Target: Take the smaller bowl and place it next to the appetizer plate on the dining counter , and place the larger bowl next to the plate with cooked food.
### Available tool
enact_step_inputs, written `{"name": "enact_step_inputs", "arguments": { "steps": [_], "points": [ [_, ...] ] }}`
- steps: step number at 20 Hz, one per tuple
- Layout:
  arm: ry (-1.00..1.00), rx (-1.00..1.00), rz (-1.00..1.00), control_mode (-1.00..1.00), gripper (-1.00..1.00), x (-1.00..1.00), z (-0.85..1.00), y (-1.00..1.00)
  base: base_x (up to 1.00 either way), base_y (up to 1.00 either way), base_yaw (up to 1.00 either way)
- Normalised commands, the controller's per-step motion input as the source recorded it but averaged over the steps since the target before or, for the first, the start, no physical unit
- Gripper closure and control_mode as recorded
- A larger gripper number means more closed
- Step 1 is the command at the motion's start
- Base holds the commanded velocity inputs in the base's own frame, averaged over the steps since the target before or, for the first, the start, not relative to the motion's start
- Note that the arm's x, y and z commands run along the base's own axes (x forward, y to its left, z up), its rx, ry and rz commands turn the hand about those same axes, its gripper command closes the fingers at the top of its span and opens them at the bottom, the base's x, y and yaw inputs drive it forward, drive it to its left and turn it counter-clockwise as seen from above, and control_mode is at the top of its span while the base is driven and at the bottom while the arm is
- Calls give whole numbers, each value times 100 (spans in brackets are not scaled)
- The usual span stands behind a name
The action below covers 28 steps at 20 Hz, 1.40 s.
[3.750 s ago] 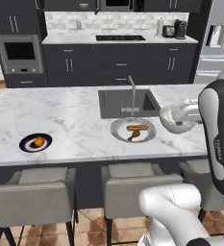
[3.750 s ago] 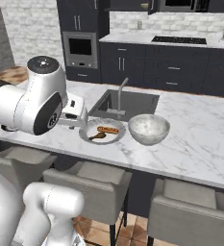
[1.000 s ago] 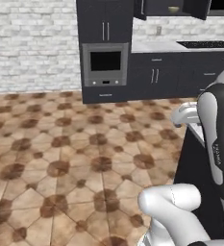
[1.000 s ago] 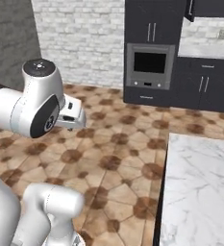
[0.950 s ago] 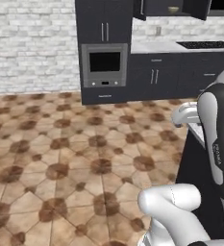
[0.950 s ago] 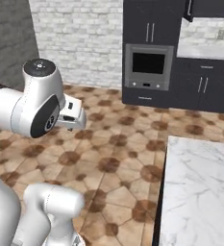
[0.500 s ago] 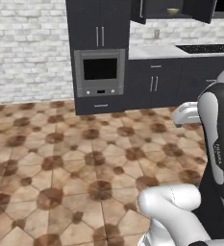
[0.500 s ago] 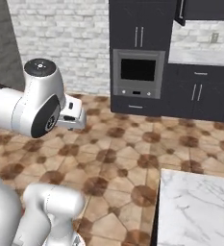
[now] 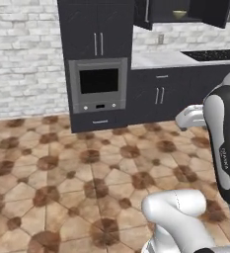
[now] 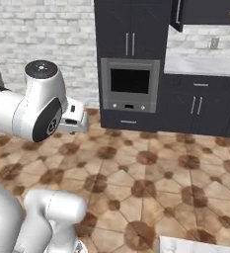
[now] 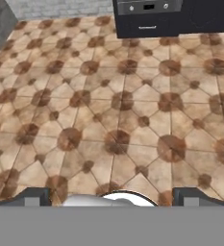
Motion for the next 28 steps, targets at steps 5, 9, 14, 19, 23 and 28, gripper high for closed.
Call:
{"name": "enact_step_inputs", "arguments": {
  "steps": [5,9,14,19,23,28],
  "points": [
    [0,0,0,100,-100,0,0,0,100,-3,-13],
    [0,0,0,100,-100,0,0,0,100,-14,-14],
    [0,0,0,100,-100,0,0,0,100,-24,-15],
    [0,0,0,100,-100,0,0,0,96,-54,-10],
    [0,0,0,100,-100,0,0,0,72,-83,-4],
    [0,0,0,100,-100,0,0,0,58,-98,-1]
  ]
}}
